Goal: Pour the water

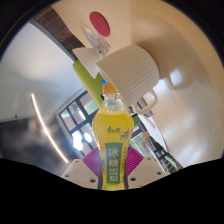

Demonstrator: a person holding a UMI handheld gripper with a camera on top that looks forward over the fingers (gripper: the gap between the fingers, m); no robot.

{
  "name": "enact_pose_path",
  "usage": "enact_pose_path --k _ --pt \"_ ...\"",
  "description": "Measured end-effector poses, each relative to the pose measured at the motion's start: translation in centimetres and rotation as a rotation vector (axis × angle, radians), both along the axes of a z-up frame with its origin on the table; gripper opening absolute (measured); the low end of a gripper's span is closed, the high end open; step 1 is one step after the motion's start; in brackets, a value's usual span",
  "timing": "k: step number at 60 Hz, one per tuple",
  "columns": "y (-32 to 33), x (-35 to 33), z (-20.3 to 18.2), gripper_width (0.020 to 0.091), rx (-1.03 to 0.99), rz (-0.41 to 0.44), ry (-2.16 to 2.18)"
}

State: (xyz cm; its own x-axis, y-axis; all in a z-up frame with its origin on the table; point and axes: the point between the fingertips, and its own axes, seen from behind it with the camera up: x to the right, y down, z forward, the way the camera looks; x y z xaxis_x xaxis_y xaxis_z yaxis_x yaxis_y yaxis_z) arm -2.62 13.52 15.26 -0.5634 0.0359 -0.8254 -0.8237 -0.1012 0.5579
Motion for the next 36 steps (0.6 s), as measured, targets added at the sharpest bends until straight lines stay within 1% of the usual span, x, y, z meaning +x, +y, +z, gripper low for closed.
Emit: enact_pose_path --k 7,10,13,17,18,19,21,23,24,26,28,29,30,31,32,33,36 --pt "-0.1 -0.4 0.0 0.0284 -0.002 0.012 -0.009" --pt "-0.5 -1.3 0.2 0.0284 0.002 0.039 -0.013" --pt "-0.6 -2.3 1.2 0.0284 0.021 0.065 -0.037" --pt "-1.3 -3.7 4.2 0.0281 0.107 0.09 -0.249" --pt "-2.8 -4.0 5.5 0.0282 0.149 0.095 -0.319" --pt "-2.2 -4.4 6.4 0.0281 0.17 0.09 -0.389" --pt "-3.1 -4.5 8.7 0.0282 0.24 0.075 -0.533" --pt "-5.1 -3.7 11.5 0.0284 0.323 0.043 -0.683" --pt "-4.0 -3.6 12.2 0.0285 0.337 0.015 -0.755" --pt "-5.0 -2.2 14.3 0.0286 0.384 -0.045 -0.915" --pt "-7.4 -0.1 16.5 0.0284 0.437 -0.132 -1.086" --pt "-7.6 1.1 17.2 0.0282 0.451 -0.184 -1.173" --pt "-6.3 2.4 18.1 0.0284 0.433 -0.238 -1.255" --pt "-6.8 3.7 18.7 0.0284 0.432 -0.288 -1.345" --pt "-9.0 5.0 19.2 0.0284 0.45 -0.335 -1.436" --pt "-7.7 6.4 19.7 0.0282 0.418 -0.382 -1.512" --pt "-7.9 10.2 20.4 0.0283 0.372 -0.478 -1.711"
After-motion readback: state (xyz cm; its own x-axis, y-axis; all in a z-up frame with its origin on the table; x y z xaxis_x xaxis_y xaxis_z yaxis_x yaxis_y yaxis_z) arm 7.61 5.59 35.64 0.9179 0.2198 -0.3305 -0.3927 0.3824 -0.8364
